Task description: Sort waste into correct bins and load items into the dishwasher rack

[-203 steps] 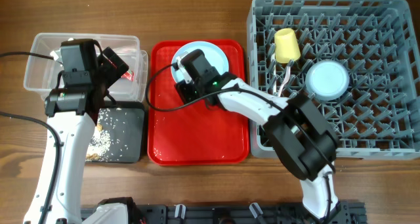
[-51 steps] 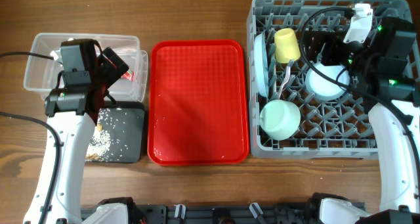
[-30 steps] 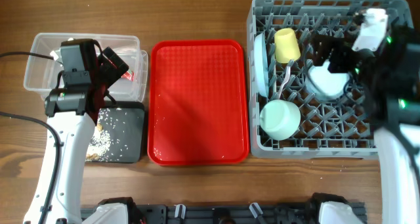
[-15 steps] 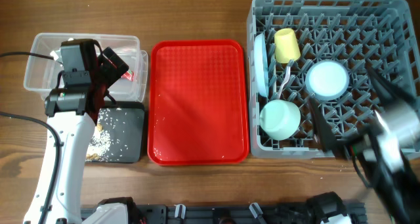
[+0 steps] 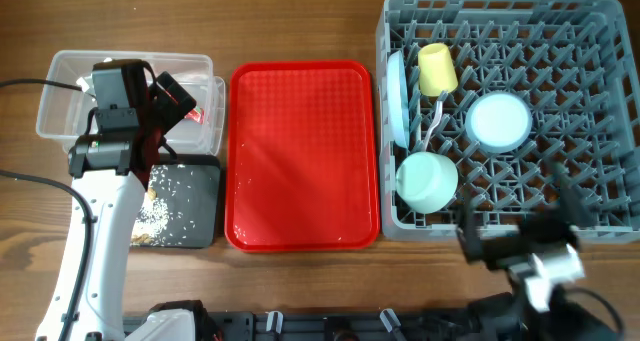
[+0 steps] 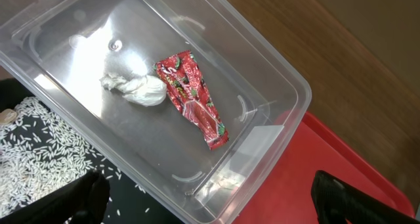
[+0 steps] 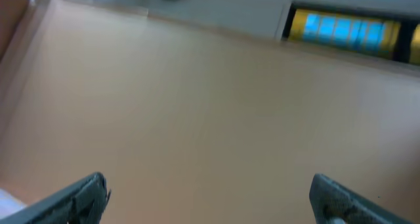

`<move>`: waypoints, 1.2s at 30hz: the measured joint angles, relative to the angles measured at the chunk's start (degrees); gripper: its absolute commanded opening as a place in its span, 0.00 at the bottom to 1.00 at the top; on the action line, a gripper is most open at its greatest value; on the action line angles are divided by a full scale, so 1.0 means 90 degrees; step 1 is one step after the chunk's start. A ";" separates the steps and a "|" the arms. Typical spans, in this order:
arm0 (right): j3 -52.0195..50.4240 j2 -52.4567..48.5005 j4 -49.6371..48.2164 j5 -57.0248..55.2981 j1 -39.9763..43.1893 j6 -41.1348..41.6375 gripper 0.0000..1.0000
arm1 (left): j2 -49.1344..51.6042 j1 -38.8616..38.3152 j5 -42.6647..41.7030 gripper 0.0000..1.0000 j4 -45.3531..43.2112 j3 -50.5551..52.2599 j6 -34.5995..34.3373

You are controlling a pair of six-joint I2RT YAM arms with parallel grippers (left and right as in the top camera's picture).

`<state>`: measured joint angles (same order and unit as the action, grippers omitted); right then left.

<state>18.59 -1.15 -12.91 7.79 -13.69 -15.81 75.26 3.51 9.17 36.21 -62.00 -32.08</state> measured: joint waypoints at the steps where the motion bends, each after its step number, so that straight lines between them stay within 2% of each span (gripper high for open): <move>1: -0.0296 -0.0002 -0.0155 0.0015 -0.0002 0.0002 1.00 | 0.0000 0.0000 0.0000 1.00 0.0002 0.0000 0.0000; 11: -0.1746 0.0005 -0.0328 0.0034 -0.0002 0.0012 1.00 | 0.0000 0.0000 0.0000 1.00 -0.0002 0.0000 0.0000; 22: -0.2025 0.0029 0.1353 0.0034 0.0180 -0.0070 1.00 | 0.0000 0.0000 0.0000 1.00 0.0002 0.0000 0.0000; 26: -0.2025 0.0029 0.1411 -0.0015 0.0389 -0.0100 1.00 | 0.0000 0.0000 0.0000 1.00 0.0002 0.0000 0.0002; 36: -0.2025 0.0029 0.1212 -0.1909 0.0755 0.1732 1.00 | 0.0000 0.0000 0.0000 1.00 0.0002 0.0000 0.0000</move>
<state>0.36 -0.89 -2.00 -9.39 -6.90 -0.23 75.26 3.51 9.17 36.23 -62.00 -32.08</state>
